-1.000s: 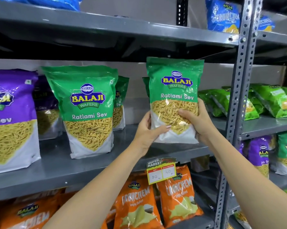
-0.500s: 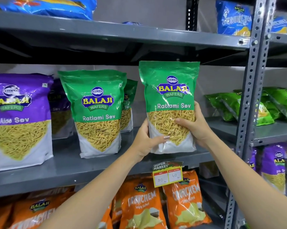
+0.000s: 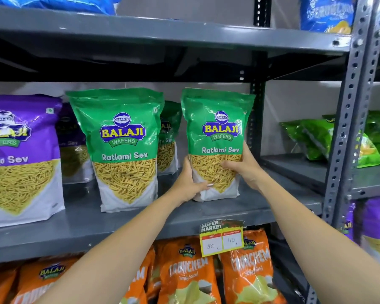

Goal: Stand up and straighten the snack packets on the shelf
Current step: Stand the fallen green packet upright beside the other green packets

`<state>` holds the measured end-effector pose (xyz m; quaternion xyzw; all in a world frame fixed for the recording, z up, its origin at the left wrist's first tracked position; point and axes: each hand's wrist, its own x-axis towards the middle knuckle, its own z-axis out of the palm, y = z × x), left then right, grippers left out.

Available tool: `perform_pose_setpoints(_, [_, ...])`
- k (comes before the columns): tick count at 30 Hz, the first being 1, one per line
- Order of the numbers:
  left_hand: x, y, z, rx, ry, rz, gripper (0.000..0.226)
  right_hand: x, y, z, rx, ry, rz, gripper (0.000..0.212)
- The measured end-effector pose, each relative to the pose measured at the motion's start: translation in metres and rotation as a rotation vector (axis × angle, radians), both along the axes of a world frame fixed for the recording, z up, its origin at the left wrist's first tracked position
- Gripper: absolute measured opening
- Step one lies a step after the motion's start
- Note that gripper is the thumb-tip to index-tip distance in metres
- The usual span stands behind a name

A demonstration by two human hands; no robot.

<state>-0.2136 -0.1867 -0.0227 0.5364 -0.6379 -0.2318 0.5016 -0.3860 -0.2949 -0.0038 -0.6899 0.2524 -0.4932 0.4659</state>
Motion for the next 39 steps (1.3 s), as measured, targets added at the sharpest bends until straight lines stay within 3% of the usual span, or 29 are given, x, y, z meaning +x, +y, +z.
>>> perform_pose_setpoints(7, [0.004, 0.006, -0.005, 0.111, 0.023, 0.018, 0.119, -0.018, 0.011, -0.015, 0.042, 0.082, 0.024, 0.126])
perform_pose_setpoints(11, [0.01, 0.013, -0.007, 0.187, -0.087, 0.027, 0.129, -0.032, 0.019, -0.029, 0.047, 0.306, 0.039, 0.137])
perform_pose_setpoints(16, [0.007, 0.013, -0.004, 0.235, -0.208, 0.079, 0.121, -0.028, 0.017, -0.037, 0.014, 0.439, -0.003, 0.145])
perform_pose_setpoints(21, [-0.008, 0.007, 0.002, 0.259, -0.245, 0.056, 0.117, -0.042, 0.015, -0.037, 0.016, 0.405, -0.037, 0.132])
perform_pose_setpoints(29, [-0.05, -0.025, -0.003, 0.239, -0.121, -0.03, 0.116, -0.09, 0.001, -0.033, 0.03, 0.36, -0.074, 0.095])
perform_pose_setpoints(39, [-0.067, -0.046, -0.01, 0.218, -0.099, -0.067, 0.12, -0.104, -0.005, -0.036, 0.06, 0.355, -0.105, 0.102])
